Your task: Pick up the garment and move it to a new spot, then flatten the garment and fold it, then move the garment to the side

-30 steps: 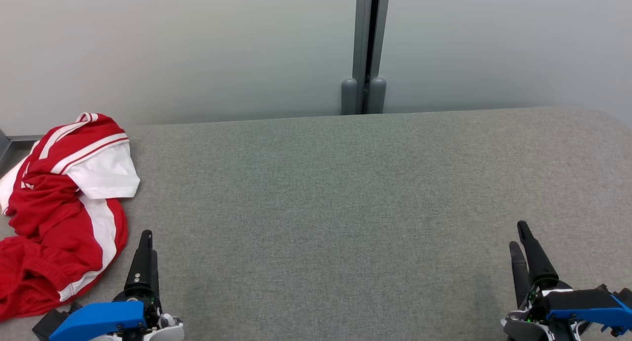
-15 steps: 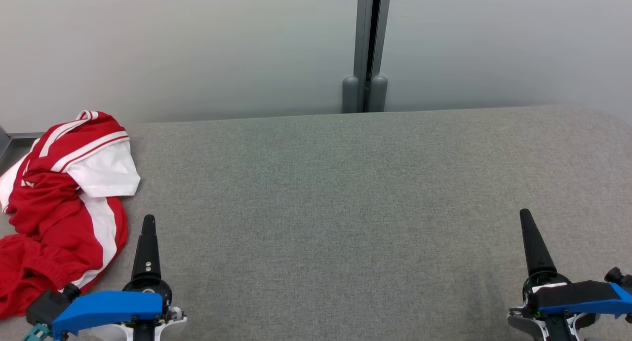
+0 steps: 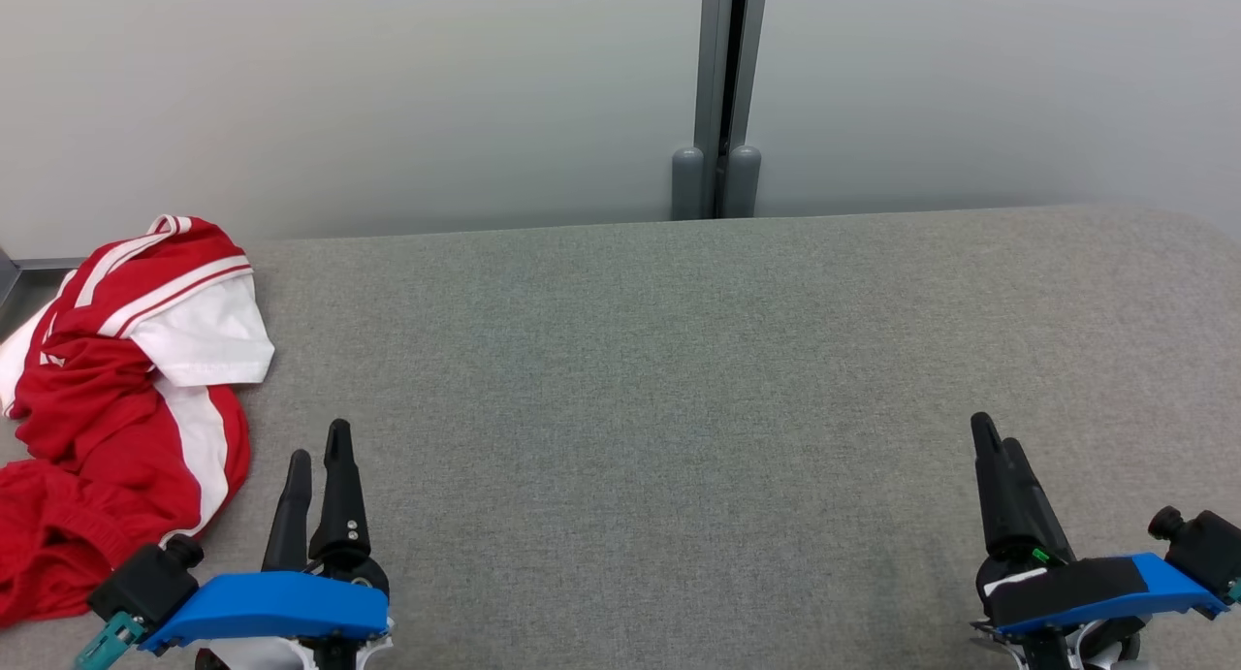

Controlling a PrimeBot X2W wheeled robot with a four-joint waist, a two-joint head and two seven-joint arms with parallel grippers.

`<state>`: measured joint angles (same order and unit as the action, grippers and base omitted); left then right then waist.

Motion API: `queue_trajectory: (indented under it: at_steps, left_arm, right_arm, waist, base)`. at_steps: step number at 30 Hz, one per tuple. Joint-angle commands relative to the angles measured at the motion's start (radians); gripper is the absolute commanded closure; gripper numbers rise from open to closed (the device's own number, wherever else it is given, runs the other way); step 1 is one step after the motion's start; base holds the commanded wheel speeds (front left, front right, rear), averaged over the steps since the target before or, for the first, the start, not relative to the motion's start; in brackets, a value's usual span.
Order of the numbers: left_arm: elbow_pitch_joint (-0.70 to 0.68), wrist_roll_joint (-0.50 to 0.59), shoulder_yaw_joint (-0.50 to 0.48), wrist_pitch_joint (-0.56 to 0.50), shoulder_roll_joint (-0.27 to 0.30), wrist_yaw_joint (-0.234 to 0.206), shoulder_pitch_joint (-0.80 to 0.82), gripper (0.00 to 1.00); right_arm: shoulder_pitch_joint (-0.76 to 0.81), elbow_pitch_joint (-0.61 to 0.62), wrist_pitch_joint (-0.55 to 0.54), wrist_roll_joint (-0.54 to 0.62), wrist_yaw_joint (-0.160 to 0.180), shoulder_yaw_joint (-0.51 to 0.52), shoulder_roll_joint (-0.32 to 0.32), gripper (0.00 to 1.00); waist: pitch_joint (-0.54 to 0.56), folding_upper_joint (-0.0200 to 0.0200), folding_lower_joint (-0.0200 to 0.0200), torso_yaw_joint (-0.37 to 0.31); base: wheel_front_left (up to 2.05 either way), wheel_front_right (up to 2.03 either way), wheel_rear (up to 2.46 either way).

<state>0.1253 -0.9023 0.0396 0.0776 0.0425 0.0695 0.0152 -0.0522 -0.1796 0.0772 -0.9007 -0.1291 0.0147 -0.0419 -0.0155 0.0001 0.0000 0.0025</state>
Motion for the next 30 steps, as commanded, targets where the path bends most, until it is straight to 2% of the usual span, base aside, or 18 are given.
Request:
queue_trajectory:
  at_steps: [1, 18, 30]
  left_arm:
    - [-0.014, 0.046, 0.007, 0.01, 0.008, -0.004, 0.002, 0.0]
    - [0.037, 0.296, 0.056, 0.061, 0.008, -0.039, -0.023, 0.0]
    - [0.076, 0.401, 0.071, 0.092, 0.009, -0.052, -0.032, 0.0]
  right_arm:
    - [0.004, 0.009, 0.01, 0.037, -0.002, -0.006, -0.007, 0.0]
    - [0.008, -0.053, 0.062, 0.251, -0.002, -0.058, -0.008, 0.0]
    - [0.007, -0.079, 0.093, 0.386, -0.002, -0.078, -0.009, 0.0]
  waist:
    - [0.0, -0.0001, 0.0, 0.0]
    - [0.006, -0.0001, 0.0, -0.001]
    - [0.006, -0.0001, 0.0, 0.001]
  base:
    - [0.0, 0.0, 0.0]
    - [0.0, 0.0, 0.0]
    - [0.0, 0.0, 0.0]
